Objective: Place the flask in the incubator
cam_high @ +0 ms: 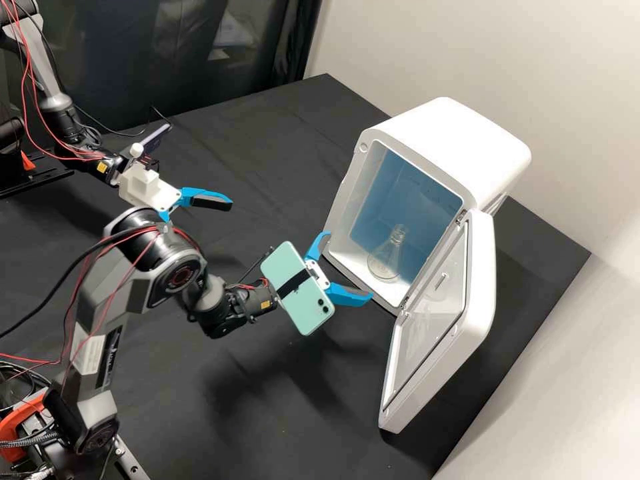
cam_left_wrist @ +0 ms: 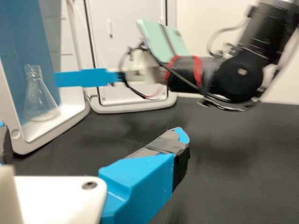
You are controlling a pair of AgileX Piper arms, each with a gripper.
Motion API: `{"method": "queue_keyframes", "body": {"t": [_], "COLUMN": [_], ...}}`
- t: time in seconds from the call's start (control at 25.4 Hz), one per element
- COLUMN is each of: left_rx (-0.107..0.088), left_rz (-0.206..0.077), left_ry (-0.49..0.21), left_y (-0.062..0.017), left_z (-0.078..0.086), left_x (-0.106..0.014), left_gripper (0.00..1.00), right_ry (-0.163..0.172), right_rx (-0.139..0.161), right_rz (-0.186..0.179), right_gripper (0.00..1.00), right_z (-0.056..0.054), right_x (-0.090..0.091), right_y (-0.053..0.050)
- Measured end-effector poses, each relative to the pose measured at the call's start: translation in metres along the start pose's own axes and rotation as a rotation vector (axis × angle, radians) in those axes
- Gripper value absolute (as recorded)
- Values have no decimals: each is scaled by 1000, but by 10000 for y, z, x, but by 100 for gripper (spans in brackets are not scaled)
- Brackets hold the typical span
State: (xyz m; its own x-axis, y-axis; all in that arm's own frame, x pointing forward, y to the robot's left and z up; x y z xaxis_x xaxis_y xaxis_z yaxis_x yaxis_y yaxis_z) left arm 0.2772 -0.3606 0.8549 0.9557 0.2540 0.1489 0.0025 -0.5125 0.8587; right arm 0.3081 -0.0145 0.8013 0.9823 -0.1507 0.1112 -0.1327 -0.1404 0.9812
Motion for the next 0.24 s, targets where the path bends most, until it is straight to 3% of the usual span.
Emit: {"method": "queue_keyframes", "body": {"t": [0.12, 0.24], "left_rx": [-11, -22], "left_rz": [54, 74], "left_ry": [-3, 0], "left_y": [22, 36], "left_z": [11, 7], "left_x": [-38, -48], "left_gripper": [100, 100], "right_ry": [30, 33], "right_rx": [2, 2], "right_rz": [22, 24], "right_gripper": [100, 100], "right_z": [-41, -43], "right_x": [-64, -64], "right_y": [62, 63]}}
